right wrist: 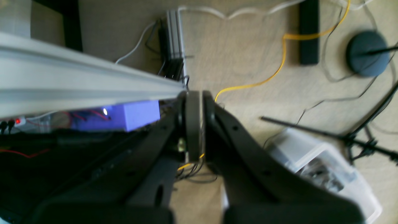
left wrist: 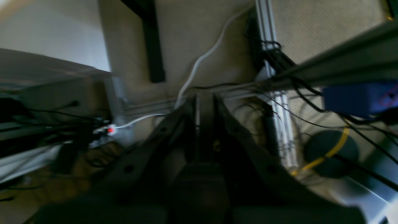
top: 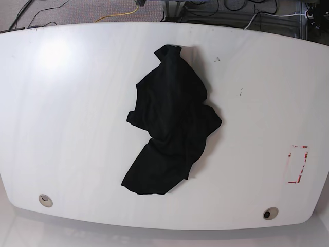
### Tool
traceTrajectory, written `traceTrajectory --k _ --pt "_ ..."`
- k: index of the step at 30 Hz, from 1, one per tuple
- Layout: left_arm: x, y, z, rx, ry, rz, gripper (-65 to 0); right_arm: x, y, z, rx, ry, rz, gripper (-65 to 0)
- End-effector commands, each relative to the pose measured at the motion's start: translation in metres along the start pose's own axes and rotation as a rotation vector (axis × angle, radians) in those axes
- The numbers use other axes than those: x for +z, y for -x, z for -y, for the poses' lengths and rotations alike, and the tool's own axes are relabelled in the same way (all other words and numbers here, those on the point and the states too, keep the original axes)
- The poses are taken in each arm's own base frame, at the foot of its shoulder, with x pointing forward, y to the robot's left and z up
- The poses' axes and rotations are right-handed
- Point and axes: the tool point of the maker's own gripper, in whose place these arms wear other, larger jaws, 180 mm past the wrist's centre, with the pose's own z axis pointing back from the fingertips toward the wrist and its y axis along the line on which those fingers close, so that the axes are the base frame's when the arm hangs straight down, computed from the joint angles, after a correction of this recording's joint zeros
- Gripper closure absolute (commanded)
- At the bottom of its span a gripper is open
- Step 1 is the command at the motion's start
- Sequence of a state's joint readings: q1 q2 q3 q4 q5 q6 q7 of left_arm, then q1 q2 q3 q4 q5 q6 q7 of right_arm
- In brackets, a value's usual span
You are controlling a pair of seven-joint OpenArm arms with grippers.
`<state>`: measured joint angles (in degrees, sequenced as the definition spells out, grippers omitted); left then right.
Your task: Layout the t-shirt on the table in an organized manner, then fold the t-shirt properly
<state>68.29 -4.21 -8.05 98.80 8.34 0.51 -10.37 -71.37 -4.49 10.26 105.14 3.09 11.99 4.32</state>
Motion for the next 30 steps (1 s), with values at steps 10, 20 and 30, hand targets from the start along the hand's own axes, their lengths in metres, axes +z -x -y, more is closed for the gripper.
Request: traceTrajectory --k 10,20,30 --pt "0.020 -0.024 -0.007 -0.016 0.009 0.057 -0.6 0.017 -0.043 -0.003 -0.012 0.000 0.105 -1.7" --pt "0.024 -0.040 -0.028 0.087 0.012 0.096 -0.6 0.019 -0.057 -0.002 -0.066 -0.006 0.156 -1.6" --pt "0.024 -0.044 -0.056 0.088 -0.041 0.112 -0.6 0.022 -0.075 -0.002 -0.064 -0.007 0.253 -1.6"
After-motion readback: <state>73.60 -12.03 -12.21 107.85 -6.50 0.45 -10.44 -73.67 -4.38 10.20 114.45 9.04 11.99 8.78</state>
